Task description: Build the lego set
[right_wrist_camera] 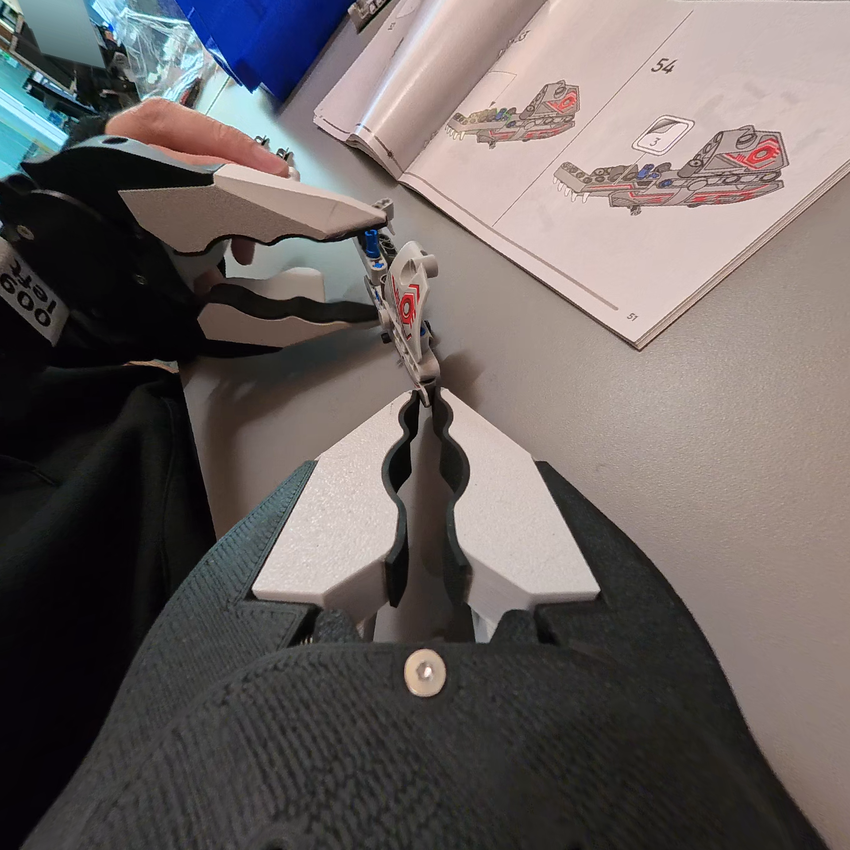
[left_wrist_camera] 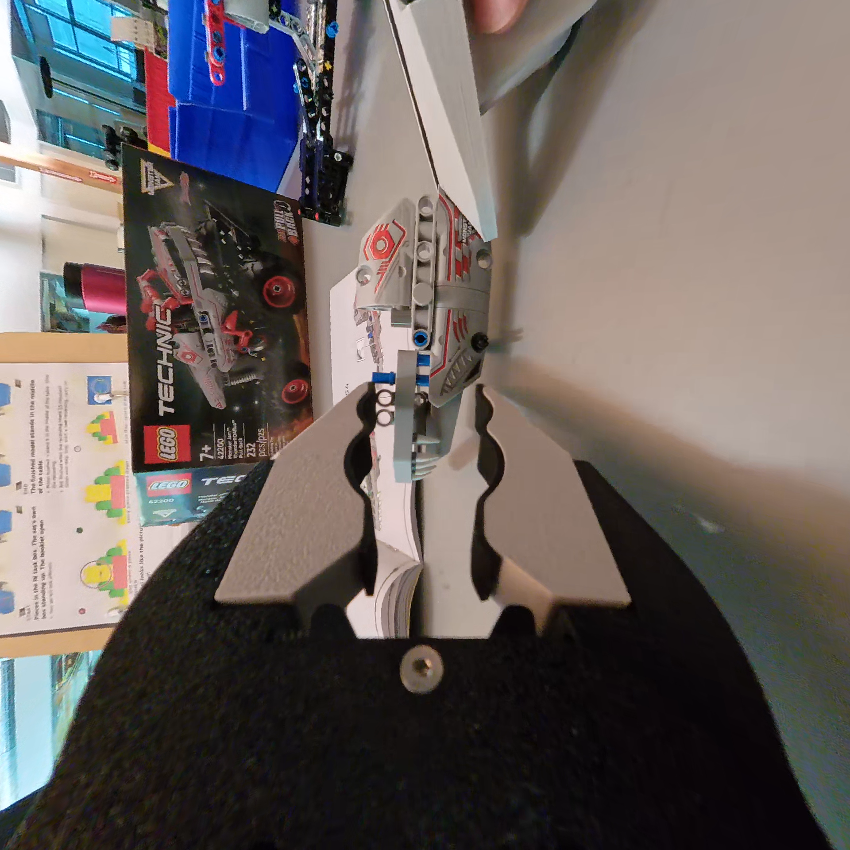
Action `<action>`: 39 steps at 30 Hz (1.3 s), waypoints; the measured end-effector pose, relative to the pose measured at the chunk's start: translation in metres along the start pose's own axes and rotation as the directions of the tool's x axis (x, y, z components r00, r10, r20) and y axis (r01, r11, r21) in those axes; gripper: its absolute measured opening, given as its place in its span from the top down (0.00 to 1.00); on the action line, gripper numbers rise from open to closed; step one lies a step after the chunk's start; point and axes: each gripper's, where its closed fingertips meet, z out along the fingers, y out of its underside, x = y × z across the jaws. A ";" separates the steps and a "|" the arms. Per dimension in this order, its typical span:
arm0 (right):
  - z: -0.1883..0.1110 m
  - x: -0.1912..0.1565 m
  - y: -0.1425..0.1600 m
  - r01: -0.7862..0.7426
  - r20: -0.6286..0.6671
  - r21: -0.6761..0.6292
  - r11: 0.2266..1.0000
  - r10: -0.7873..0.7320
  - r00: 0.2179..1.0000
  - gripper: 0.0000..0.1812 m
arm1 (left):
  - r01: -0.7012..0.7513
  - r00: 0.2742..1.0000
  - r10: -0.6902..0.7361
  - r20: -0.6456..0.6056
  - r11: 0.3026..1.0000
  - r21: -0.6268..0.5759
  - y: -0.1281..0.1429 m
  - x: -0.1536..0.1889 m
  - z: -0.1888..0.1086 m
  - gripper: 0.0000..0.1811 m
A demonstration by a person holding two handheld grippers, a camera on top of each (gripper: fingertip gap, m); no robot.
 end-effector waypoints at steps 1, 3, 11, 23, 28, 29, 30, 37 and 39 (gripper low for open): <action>0.000 0.000 0.000 -0.001 0.001 0.000 1.000 0.001 1.000 0.98 | 0.000 1.000 0.000 -0.001 1.000 -0.001 0.000 0.001 0.001 0.77; 0.000 0.000 0.000 -0.002 0.003 0.001 1.000 0.002 1.000 0.98 | 0.002 1.000 -0.002 -0.005 1.000 0.003 0.001 0.001 0.002 0.75; 0.000 0.000 0.000 -0.001 0.002 0.000 1.000 0.001 1.000 0.98 | 0.020 1.000 -0.019 -0.024 0.999 0.041 -0.008 0.000 0.002 0.71; 0.000 0.000 0.000 -0.001 0.001 -0.001 1.000 0.001 1.000 0.98 | -0.010 1.000 0.011 -0.016 0.999 0.034 -0.008 -0.001 0.006 0.76; 0.000 0.000 0.000 -0.001 0.000 0.000 1.000 0.001 1.000 0.98 | -0.036 0.999 0.036 -0.002 0.999 0.038 -0.008 -0.002 0.006 0.76; 0.000 0.000 0.000 -0.001 -0.001 0.000 1.000 0.001 1.000 0.98 | -0.041 0.999 0.041 0.001 0.998 0.040 -0.008 -0.001 0.006 0.76; 0.000 0.000 0.000 -0.001 -0.001 0.000 1.000 0.001 1.000 0.98 | -0.042 0.999 0.041 0.005 0.998 0.041 -0.008 -0.002 0.006 0.76; 0.000 0.001 0.000 -0.005 0.001 0.002 1.000 0.005 1.000 0.98 | -0.047 0.996 0.044 0.077 0.998 0.037 -0.009 -0.003 0.005 0.76; 0.000 0.001 0.000 -0.007 0.002 0.002 1.000 0.007 1.000 0.98 | -0.065 0.994 0.061 0.094 0.997 0.036 -0.009 -0.003 0.004 0.76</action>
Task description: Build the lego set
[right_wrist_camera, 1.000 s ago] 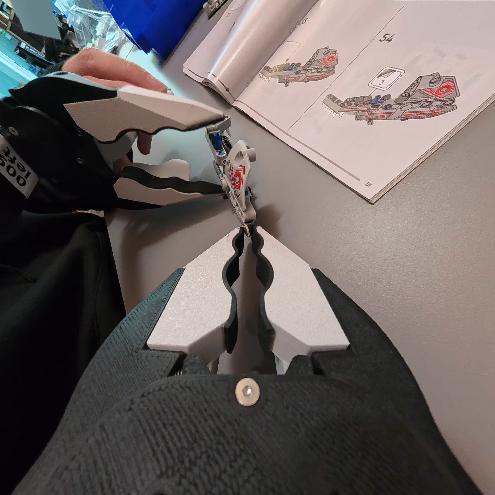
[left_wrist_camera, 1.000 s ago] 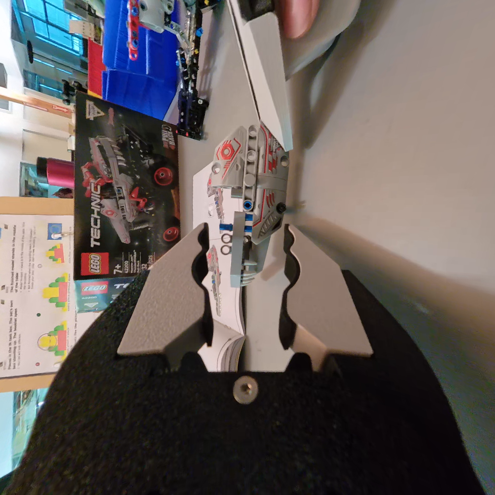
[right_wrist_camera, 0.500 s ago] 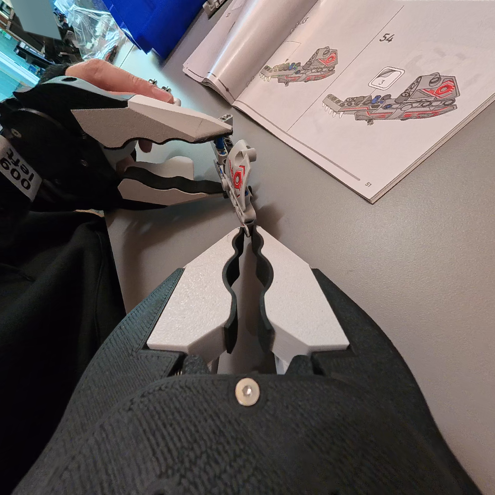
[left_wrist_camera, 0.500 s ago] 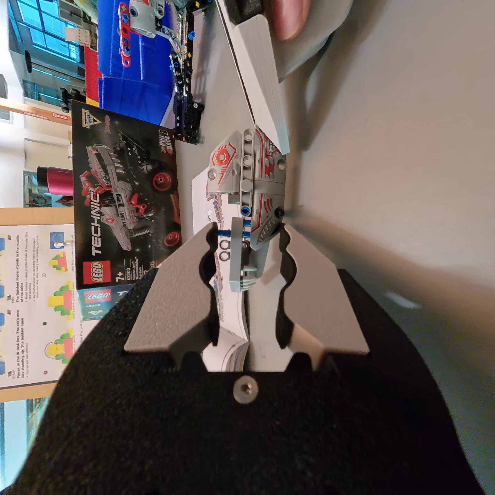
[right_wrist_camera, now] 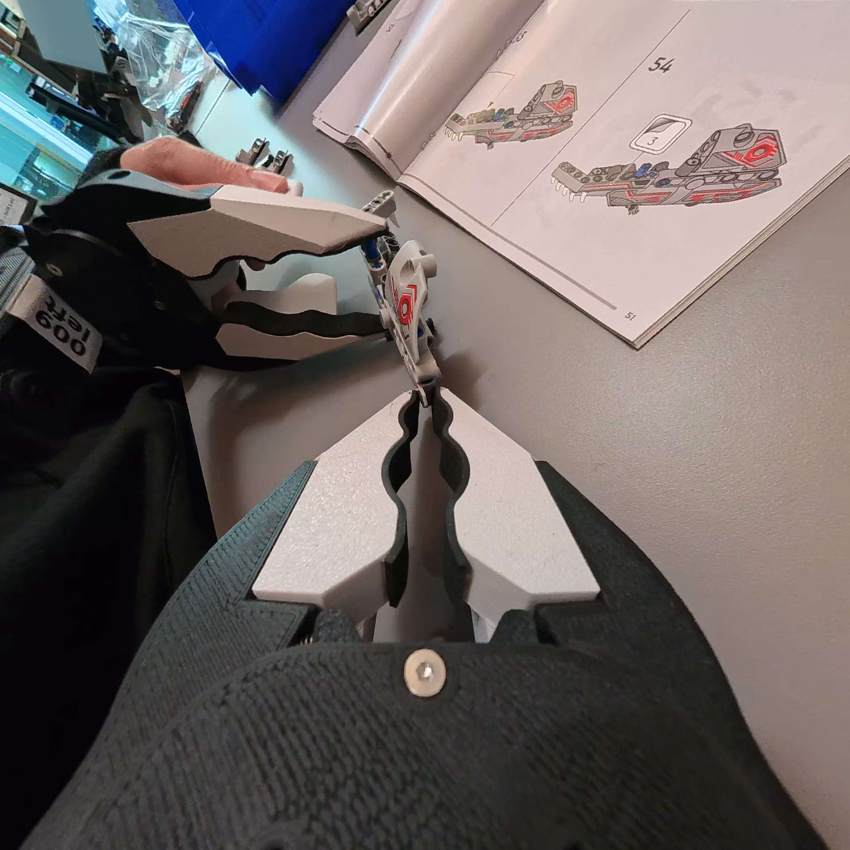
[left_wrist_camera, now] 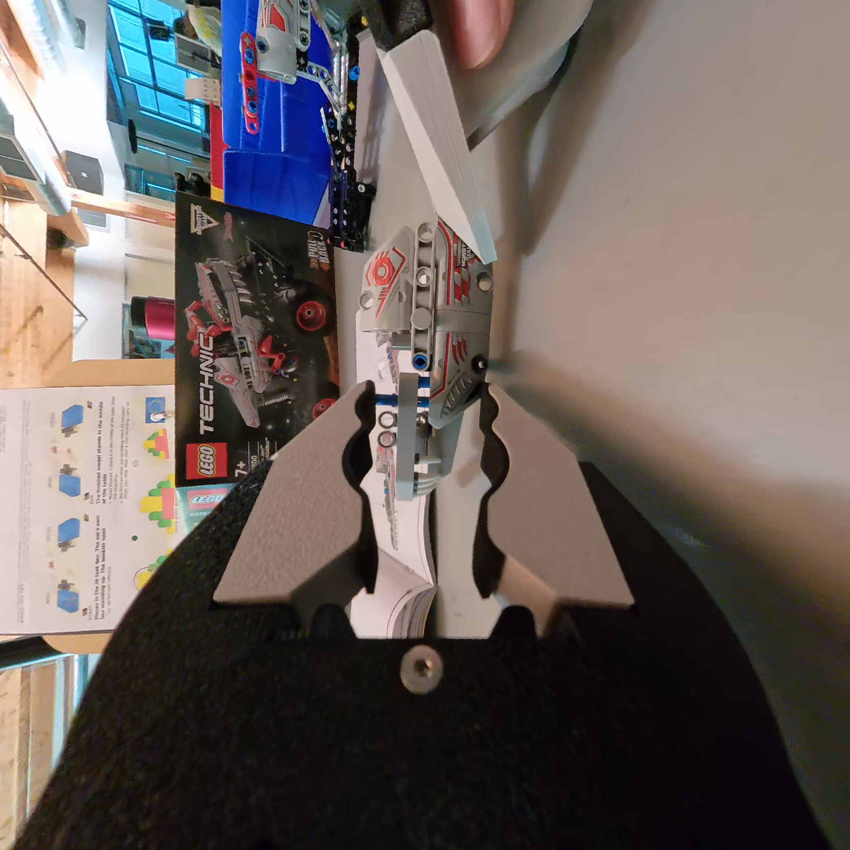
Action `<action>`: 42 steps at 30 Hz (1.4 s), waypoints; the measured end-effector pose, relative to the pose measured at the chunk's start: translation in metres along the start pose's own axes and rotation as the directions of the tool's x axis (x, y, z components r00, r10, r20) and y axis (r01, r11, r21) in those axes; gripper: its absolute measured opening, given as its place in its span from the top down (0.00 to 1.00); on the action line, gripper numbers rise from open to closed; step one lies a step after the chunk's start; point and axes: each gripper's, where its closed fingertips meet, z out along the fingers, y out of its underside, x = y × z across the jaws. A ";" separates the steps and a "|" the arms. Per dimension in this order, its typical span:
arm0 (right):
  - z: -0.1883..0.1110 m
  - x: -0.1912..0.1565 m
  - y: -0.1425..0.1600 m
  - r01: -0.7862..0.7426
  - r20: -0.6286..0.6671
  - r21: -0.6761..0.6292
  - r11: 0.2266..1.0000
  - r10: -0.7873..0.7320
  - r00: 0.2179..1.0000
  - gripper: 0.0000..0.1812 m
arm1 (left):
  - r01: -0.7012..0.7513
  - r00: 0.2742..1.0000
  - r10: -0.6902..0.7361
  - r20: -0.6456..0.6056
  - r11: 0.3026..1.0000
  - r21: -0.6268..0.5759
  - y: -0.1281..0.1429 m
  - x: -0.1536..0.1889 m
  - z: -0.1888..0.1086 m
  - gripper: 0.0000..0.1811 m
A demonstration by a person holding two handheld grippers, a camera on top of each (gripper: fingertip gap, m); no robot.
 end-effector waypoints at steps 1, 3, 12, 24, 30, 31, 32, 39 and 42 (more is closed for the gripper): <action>0.000 0.000 0.000 -0.002 0.002 0.000 1.000 0.002 1.000 0.98 | -0.006 1.000 0.006 0.002 1.000 0.004 0.000 0.000 0.000 0.76; 0.000 0.000 0.000 -0.005 0.005 0.000 1.000 0.005 1.000 0.98 | -0.014 1.000 0.014 0.002 1.000 0.005 0.000 0.000 0.000 0.76; 0.000 0.000 0.000 -0.005 0.005 0.001 1.000 0.005 1.000 0.98 | -0.026 0.999 0.026 -0.027 1.000 0.013 0.000 0.001 0.001 0.76; 0.000 0.000 0.000 -0.012 0.002 0.005 1.000 0.012 1.000 0.98 | 0.023 1.000 -0.023 0.002 0.999 -0.023 0.001 0.004 0.001 0.80; -0.001 -0.001 -0.001 -0.037 0.033 0.011 0.999 0.037 0.999 0.98 | 0.089 0.996 -0.089 0.022 0.996 0.017 0.003 -0.002 0.004 0.75; -0.002 -0.001 -0.002 -0.047 0.044 0.013 0.999 0.047 0.998 0.98 | 0.097 0.995 -0.098 0.033 0.995 0.021 0.004 -0.005 0.003 0.72; -0.002 -0.001 -0.002 -0.054 0.052 0.015 0.998 0.053 0.997 0.98 | 0.104 0.994 -0.105 0.043 0.994 0.022 0.006 -0.007 0.001 0.69; -0.001 -0.002 -0.002 -0.031 0.039 0.012 0.999 0.031 0.999 0.97 | 0.299 0.946 -0.288 -0.150 0.952 0.060 0.019 0.004 -0.014 0.64; -0.002 -0.003 -0.002 -0.046 0.058 0.012 0.999 0.045 0.997 0.97 | 0.470 0.859 -0.446 -0.252 0.881 0.042 0.030 -0.001 -0.017 0.65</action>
